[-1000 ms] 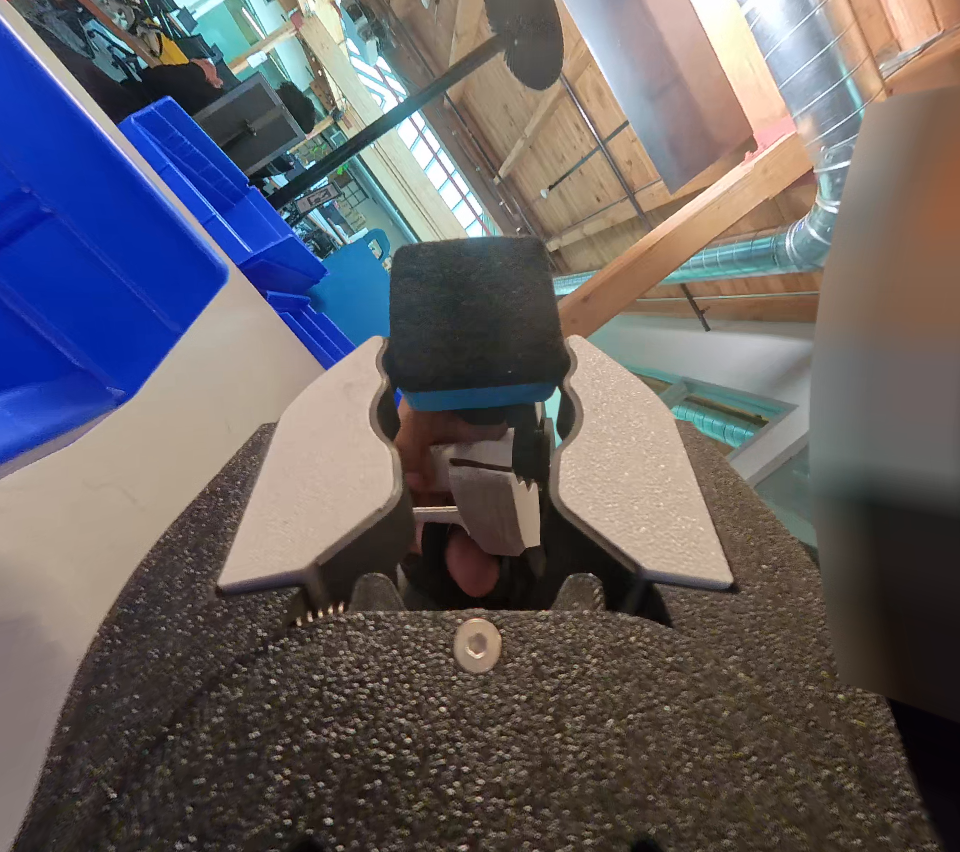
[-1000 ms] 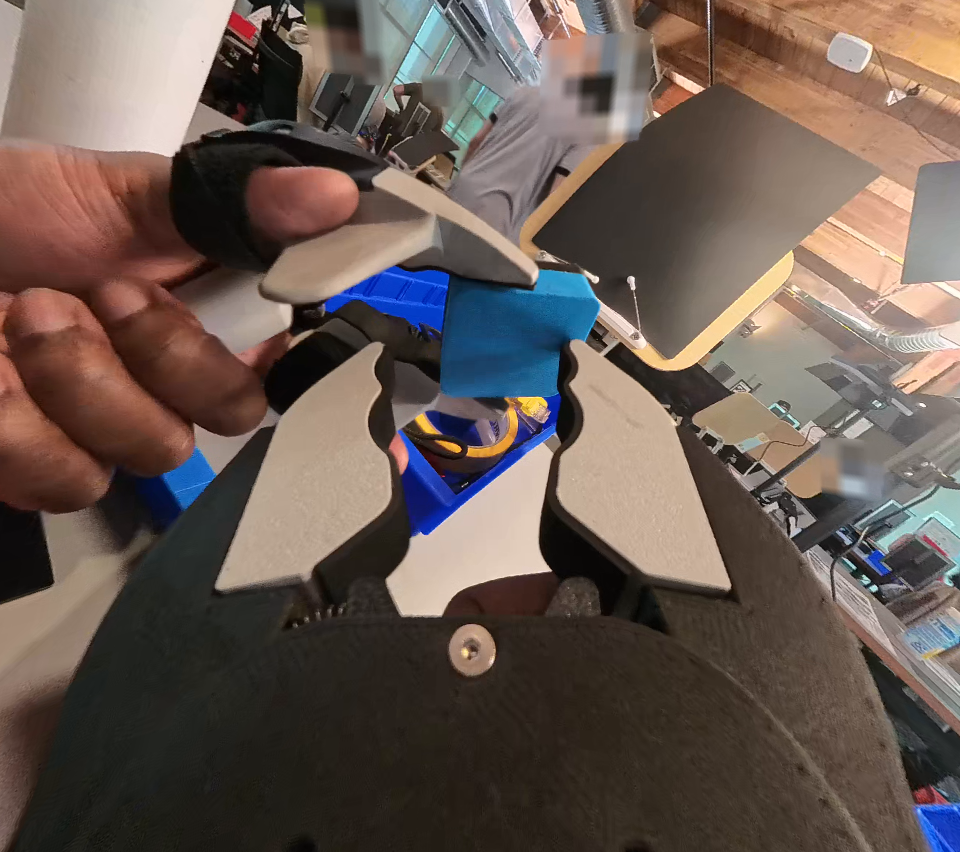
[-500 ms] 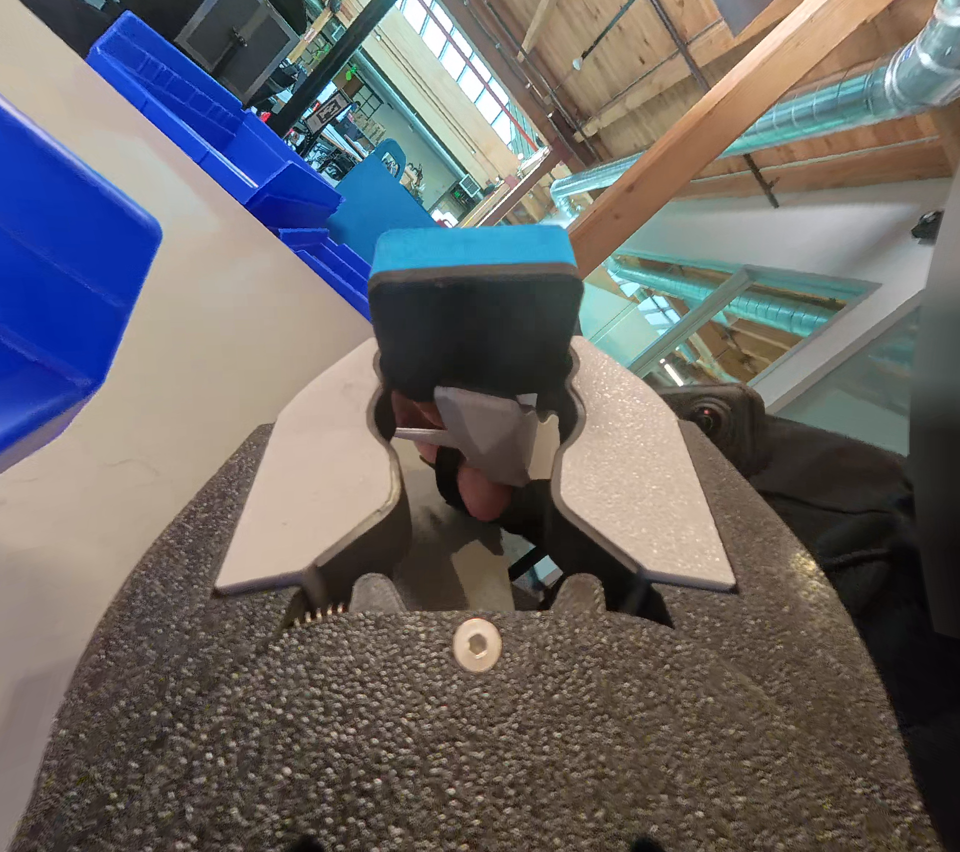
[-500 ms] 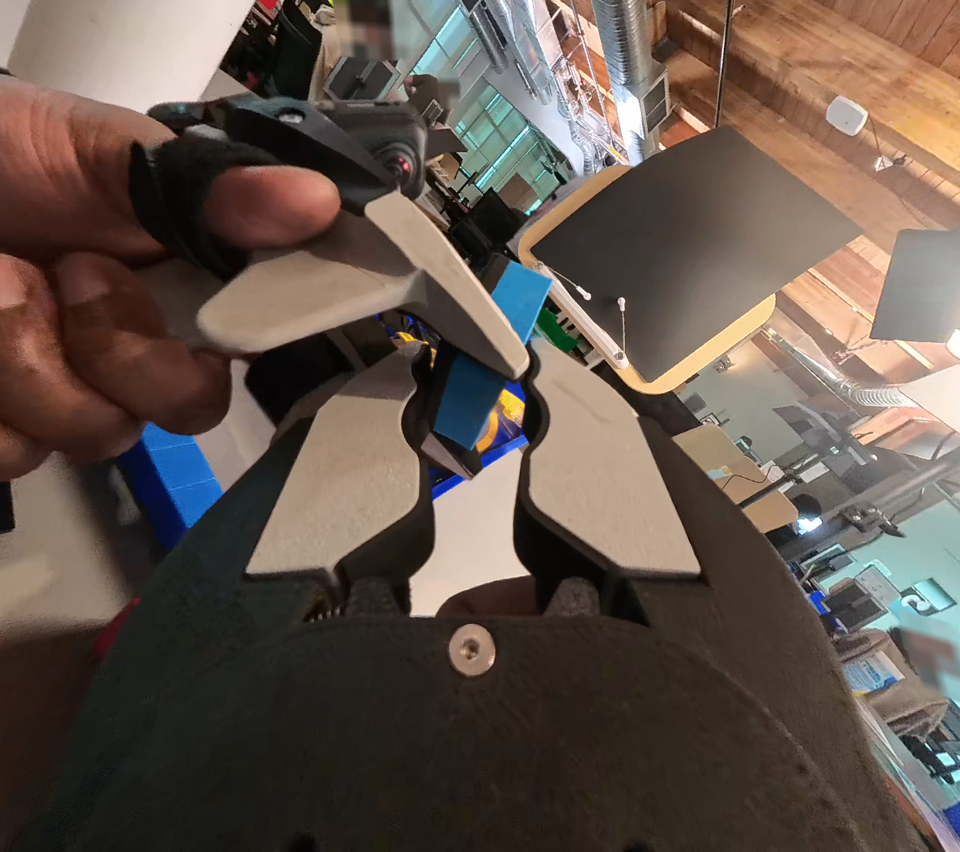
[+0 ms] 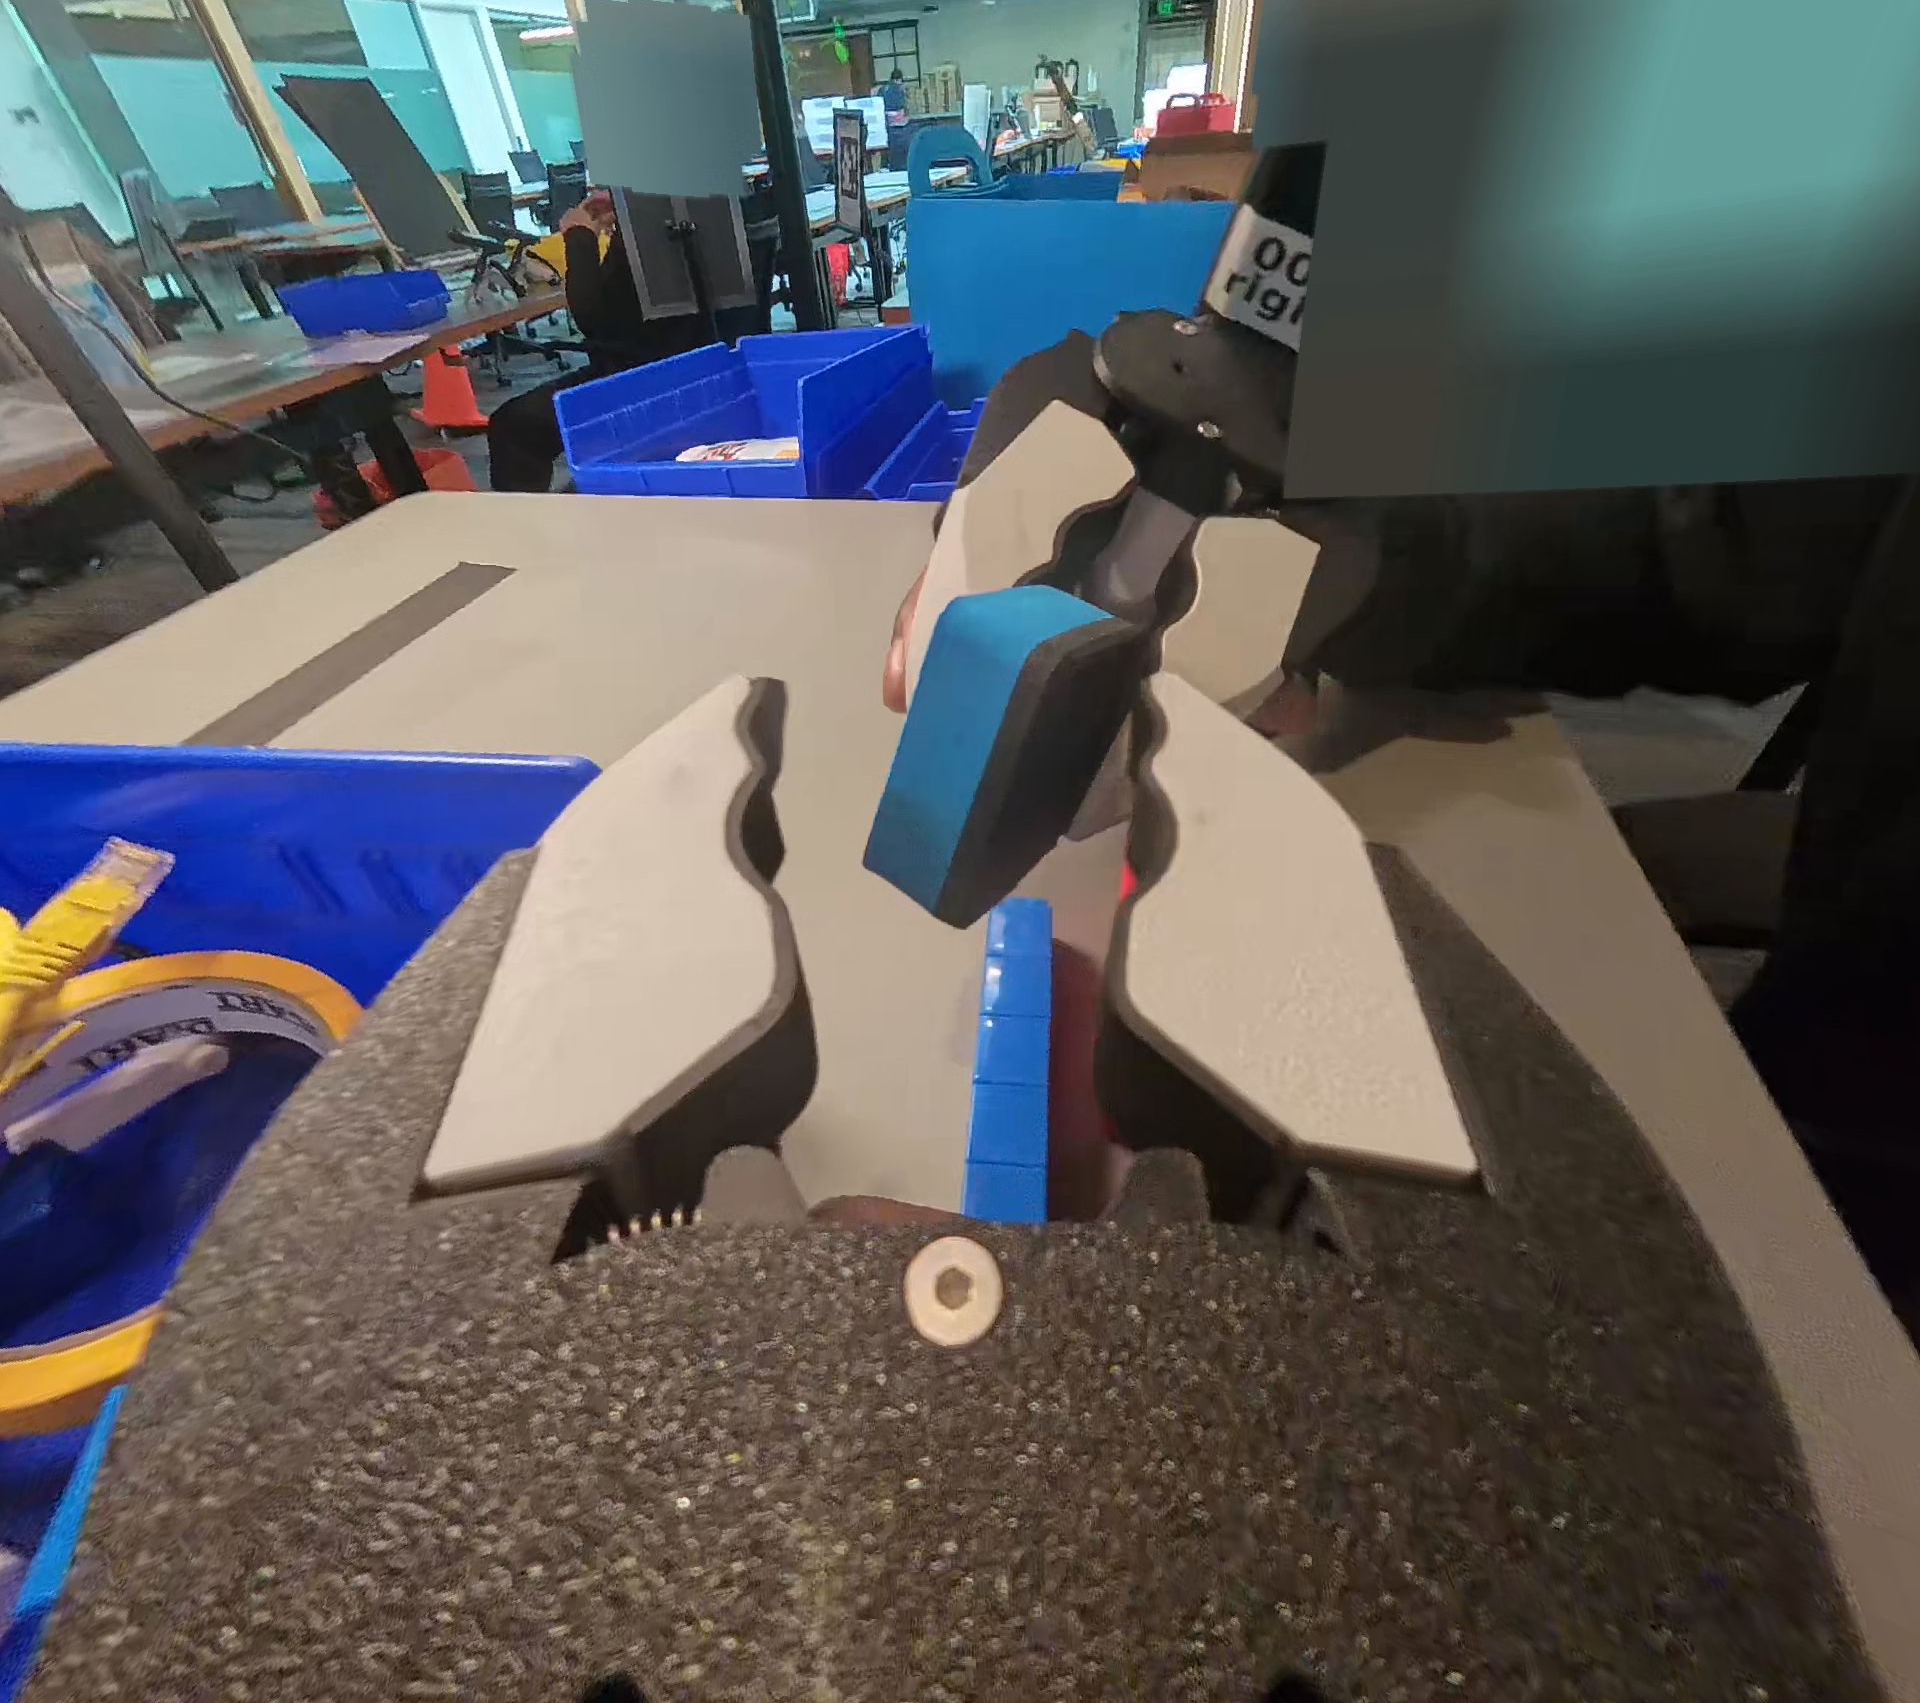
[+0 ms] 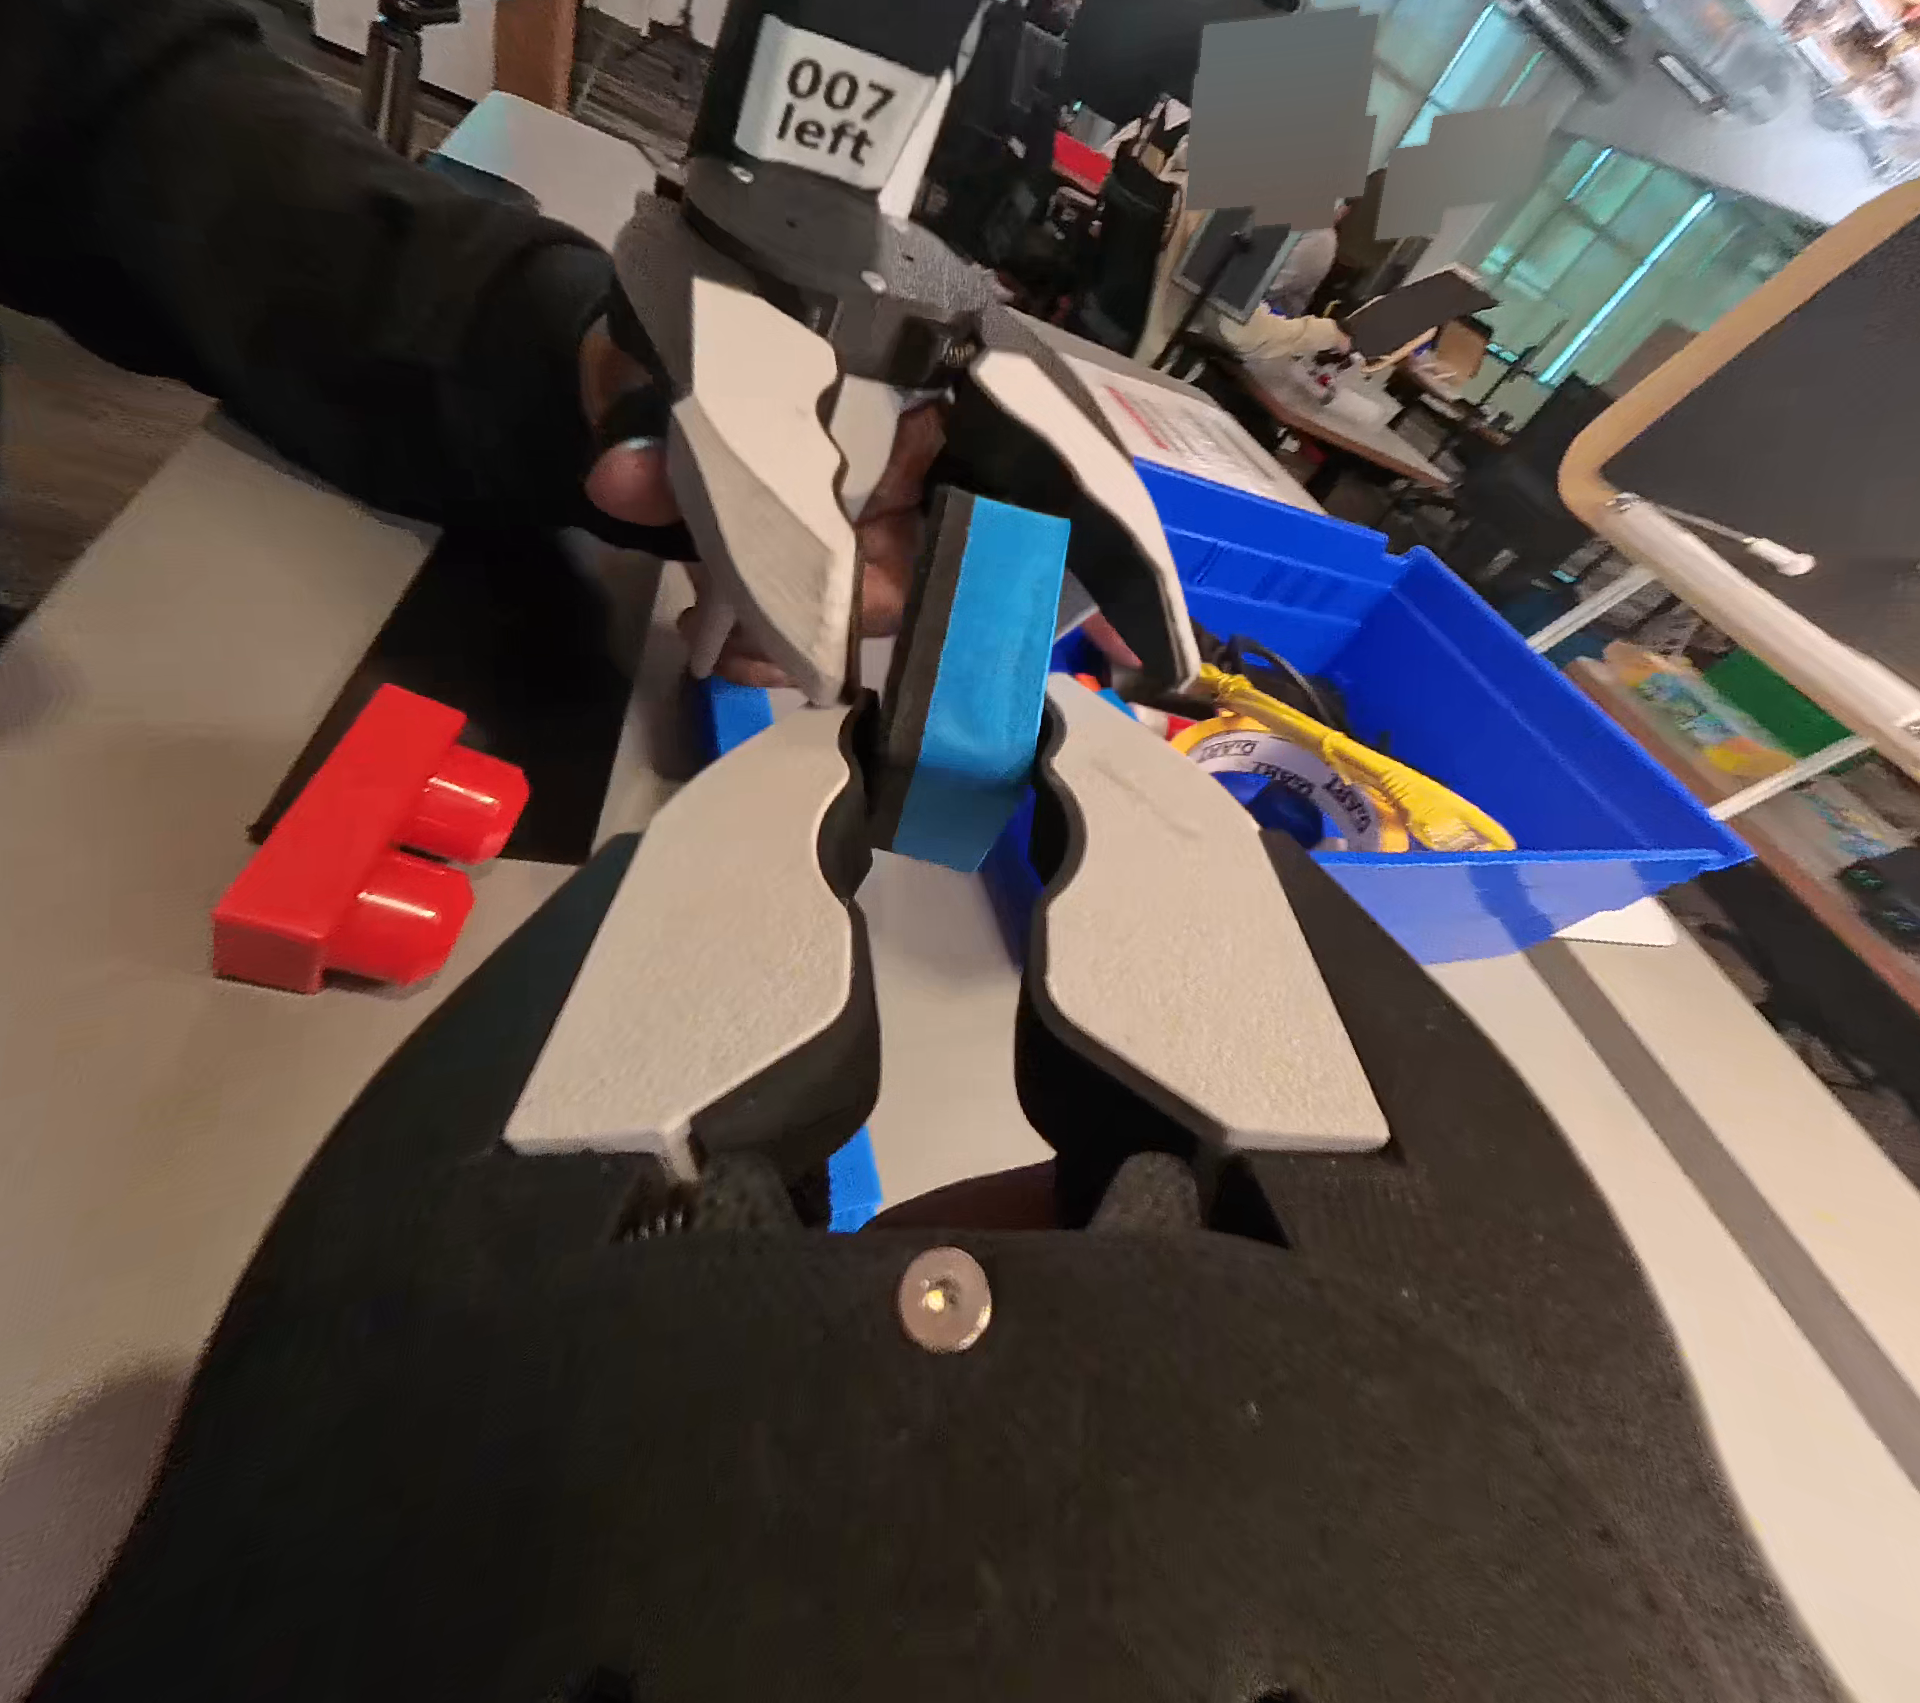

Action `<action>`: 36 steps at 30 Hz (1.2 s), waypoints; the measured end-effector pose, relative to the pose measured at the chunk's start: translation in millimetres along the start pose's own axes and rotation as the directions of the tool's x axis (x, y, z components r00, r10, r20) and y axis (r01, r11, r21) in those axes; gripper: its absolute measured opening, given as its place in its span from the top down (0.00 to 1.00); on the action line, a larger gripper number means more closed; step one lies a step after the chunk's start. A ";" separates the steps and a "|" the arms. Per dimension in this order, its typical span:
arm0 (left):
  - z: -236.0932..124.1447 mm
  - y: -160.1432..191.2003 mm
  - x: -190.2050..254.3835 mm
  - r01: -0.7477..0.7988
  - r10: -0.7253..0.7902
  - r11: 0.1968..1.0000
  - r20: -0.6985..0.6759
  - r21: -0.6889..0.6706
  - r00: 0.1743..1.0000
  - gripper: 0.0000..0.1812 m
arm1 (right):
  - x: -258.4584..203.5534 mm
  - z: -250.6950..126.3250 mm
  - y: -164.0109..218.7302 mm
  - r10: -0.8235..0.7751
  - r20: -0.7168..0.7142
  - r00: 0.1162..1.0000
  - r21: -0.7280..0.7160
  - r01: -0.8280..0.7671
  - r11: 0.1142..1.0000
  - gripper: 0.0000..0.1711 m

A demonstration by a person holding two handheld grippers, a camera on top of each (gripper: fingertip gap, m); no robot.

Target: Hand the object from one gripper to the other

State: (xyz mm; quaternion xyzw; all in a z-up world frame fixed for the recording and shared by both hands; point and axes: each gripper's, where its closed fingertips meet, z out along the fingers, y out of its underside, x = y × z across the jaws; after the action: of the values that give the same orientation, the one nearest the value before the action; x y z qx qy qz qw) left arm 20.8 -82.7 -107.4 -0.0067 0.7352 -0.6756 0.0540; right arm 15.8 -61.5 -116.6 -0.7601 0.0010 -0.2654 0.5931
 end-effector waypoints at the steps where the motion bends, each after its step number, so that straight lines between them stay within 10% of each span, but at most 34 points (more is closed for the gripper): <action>1: -1.8 0.1 1.1 -0.037 0.037 0.999 -0.004 0.000 0.999 0.70 | -1.8 0.1 1.9 0.012 0.019 1.000 -0.005 -0.012 1.000 0.84; 9: -4.8 3.6 11.2 -0.172 0.170 0.984 -0.043 -0.040 0.984 0.84 | -6.1 0.2 5.9 0.022 0.056 0.998 -0.013 -0.021 1.000 0.84; 19: -8.8 -5.2 -19.6 0.498 -0.493 0.864 -0.079 0.079 0.867 0.86 | 21.5 -12.2 -13.0 -0.609 -0.374 0.700 -0.129 0.611 0.781 0.65; 31: -6.2 5.5 0.7 0.647 -0.647 0.757 -0.237 -0.086 0.725 0.86 | 12.8 -4.4 4.4 -0.595 -0.258 0.761 -0.148 0.578 0.803 0.61; 36: -6.4 5.8 -13.5 0.461 -0.459 0.887 -0.135 -0.019 0.878 0.64 | 22.7 -3.4 12.0 -0.417 -0.236 0.878 -0.151 0.391 0.908 0.66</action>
State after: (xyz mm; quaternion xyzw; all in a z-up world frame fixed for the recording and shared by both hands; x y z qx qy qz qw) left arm 34.0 -74.7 -111.6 -0.1345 0.7098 -0.6731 -0.1580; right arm 37.7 -75.3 -117.7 -0.7298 -0.0662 -0.4814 0.4810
